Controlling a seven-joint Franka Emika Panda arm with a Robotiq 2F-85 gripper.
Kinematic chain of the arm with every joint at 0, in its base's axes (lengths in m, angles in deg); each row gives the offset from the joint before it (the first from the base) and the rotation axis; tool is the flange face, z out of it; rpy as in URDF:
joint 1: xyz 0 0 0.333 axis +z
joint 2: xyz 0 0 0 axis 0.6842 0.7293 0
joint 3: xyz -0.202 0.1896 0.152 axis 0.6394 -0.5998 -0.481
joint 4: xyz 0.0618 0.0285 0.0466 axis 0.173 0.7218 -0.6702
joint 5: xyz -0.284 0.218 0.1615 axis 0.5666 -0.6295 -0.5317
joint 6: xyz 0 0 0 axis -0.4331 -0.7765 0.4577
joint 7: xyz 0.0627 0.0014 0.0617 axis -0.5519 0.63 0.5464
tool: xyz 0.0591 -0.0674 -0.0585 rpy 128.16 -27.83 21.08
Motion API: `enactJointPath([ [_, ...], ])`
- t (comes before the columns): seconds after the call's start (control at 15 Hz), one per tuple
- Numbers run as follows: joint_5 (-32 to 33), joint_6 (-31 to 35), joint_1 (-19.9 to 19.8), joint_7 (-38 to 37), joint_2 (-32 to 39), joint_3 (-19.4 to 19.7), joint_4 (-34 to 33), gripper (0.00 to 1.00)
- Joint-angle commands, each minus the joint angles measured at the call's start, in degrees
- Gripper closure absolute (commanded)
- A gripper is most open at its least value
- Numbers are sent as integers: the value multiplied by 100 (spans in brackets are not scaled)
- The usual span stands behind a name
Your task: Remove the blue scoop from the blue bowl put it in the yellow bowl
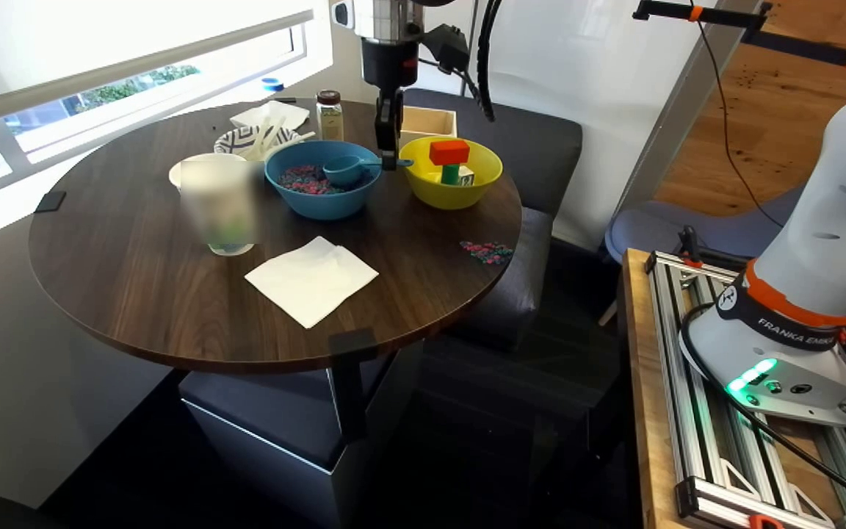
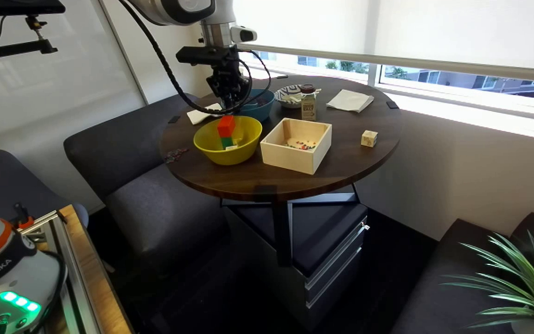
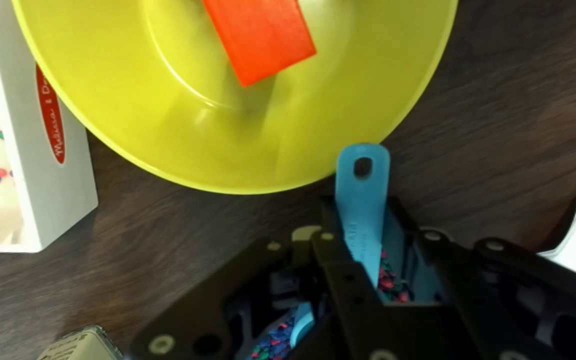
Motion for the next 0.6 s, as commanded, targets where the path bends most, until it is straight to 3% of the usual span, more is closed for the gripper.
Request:
enactJointPath([
  [0.0, -166, -391, -10, 147, -447, -68, 37, 94],
  [0.53, -153, -1365, -71, 640, -1467, 157, -86, 94],
])
